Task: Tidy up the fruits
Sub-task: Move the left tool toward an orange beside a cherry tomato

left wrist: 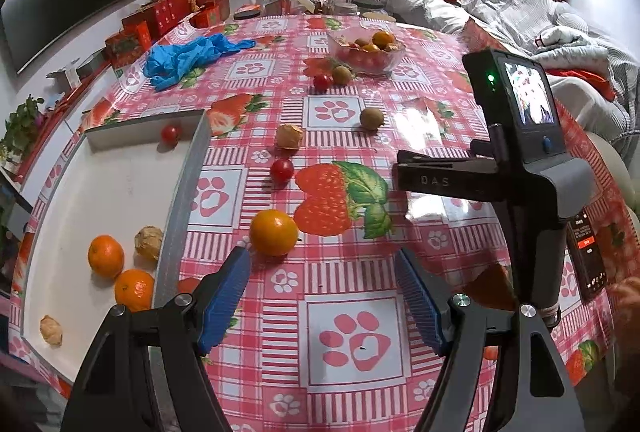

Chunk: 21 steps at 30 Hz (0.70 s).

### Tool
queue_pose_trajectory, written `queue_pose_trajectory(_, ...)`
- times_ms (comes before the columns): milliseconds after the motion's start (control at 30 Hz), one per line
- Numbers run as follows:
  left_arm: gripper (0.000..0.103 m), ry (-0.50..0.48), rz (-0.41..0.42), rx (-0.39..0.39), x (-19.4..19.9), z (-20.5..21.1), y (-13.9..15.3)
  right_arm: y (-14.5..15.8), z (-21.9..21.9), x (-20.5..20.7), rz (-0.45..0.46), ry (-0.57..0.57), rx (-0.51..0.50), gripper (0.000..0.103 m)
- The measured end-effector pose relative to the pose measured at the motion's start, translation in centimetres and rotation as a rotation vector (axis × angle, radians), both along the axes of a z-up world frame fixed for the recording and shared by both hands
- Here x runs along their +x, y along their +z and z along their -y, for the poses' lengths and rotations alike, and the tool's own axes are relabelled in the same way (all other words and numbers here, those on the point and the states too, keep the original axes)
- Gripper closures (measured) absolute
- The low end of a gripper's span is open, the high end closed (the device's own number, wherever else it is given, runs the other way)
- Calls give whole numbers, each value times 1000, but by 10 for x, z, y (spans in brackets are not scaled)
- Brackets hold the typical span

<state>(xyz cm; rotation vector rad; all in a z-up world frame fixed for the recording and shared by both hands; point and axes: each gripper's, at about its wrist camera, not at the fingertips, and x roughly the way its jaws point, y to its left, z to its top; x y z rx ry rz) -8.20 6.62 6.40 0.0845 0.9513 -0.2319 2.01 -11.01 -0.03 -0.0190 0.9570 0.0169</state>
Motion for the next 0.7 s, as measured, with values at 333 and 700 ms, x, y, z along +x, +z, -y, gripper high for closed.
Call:
queue_pose_trajectory(333, 28, 14, -3, 2, -4, -2, 1, 0, 0, 0, 0, 0, 0, 0)
queue_pose_trajectory(700, 28, 20, 2, -5, -5, -6, 1, 0, 0, 0, 0, 0, 0, 0)
